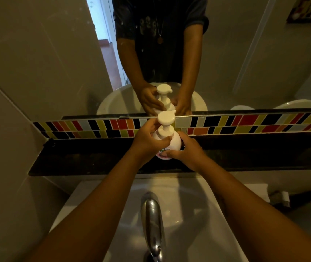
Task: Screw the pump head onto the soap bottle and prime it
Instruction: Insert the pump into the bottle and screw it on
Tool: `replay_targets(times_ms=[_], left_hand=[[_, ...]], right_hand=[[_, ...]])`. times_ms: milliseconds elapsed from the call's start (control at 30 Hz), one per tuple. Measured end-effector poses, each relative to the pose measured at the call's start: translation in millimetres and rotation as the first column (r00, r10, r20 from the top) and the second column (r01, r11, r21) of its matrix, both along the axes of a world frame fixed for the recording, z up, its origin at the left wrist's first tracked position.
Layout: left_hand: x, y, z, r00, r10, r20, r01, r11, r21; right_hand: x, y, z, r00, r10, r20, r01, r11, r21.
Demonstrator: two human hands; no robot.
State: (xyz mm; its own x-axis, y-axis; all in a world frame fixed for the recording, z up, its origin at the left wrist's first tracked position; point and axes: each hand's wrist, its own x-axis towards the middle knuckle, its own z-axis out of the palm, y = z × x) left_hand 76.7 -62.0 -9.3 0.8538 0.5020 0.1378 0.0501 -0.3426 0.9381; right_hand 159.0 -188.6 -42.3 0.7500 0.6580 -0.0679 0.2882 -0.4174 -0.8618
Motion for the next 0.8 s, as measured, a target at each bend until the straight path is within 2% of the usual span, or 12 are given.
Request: replay_targets(times_ms=[100,367,467,567,633,800], left_hand=[[-0.1,2.6,1.8,0.998,-0.054,-0.018,0.054,0.998,-0.029],[1.2,-5.4,1.5,0.989,0.115,0.089,-0.117,0.993,0.023],[-2.7,1.0,0.6,0.997,0.048,0.056,-0.049,0.999,0.015],[-5.1,8.1,0.8,0.998,-0.057,-0.018,0.056,0.997,-0.057],[-4.7,5.1,2.0,0.998,-0.065,-0.015,0.065,0.997,-0.044],[1.0,-6.7,0.7,0.996,0.077,0.046,-0.078,0.997,0.024]], right_hand=[[0.7,-0.4,0.7,1.000,0.013,-0.007,-0.013,1.000,-0.002],[1.8,-1.4,1.3,1.000,0.021,0.001,-0.021,1.000,0.000],[2.0,-1.6,1.4,1.000,0.031,-0.002,-0.031,0.999,0.013],[1.8,-1.4,2.2,0.999,0.040,-0.011,-0.040,0.999,0.021],[1.9,-1.3,2.9,0.999,0.045,-0.026,-0.045,0.999,0.031],[4.2,-0.5,1.3,0.998,0.050,-0.036,-0.049,0.998,0.029]])
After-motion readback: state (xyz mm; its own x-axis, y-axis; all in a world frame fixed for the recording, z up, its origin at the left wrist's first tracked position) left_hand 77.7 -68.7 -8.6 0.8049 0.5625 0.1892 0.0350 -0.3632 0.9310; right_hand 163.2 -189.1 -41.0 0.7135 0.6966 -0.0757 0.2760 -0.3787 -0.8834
